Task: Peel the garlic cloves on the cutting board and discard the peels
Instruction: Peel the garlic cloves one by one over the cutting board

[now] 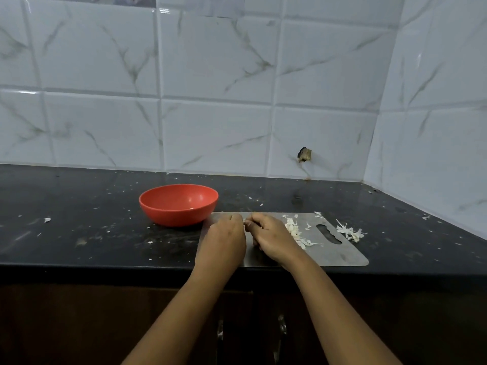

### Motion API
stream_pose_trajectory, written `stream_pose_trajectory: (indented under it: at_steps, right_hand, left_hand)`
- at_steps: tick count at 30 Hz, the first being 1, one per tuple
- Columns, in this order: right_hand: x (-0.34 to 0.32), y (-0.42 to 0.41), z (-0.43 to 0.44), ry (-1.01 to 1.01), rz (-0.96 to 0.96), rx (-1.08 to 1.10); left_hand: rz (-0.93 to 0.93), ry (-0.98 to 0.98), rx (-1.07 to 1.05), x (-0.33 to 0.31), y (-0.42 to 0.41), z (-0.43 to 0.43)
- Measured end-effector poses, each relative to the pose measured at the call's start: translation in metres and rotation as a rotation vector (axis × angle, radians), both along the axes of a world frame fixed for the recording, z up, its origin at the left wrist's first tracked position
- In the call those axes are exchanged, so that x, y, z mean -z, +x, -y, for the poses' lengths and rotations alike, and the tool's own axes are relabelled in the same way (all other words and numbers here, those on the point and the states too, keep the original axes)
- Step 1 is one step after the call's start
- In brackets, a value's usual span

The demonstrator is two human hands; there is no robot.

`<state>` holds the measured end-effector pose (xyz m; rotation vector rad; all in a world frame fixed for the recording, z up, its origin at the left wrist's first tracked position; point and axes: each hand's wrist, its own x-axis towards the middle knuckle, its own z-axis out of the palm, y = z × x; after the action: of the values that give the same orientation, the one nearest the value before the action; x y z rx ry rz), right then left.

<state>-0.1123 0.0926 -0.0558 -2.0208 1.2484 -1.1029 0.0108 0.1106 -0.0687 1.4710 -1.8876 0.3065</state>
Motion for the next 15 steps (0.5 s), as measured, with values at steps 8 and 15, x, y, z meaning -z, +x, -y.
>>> stream_pose_trajectory:
  at_steps: [8, 15]
  right_hand:
    - [0.000, -0.001, -0.002, -0.011, 0.008, -0.043]
    - [-0.002, -0.008, -0.002, 0.175, 0.180, -0.181]
  left_hand:
    - [0.030, 0.023, -0.006, -0.010, -0.002, -0.009]
    - [-0.153, 0.040, 0.063, -0.006, 0.006, 0.000]
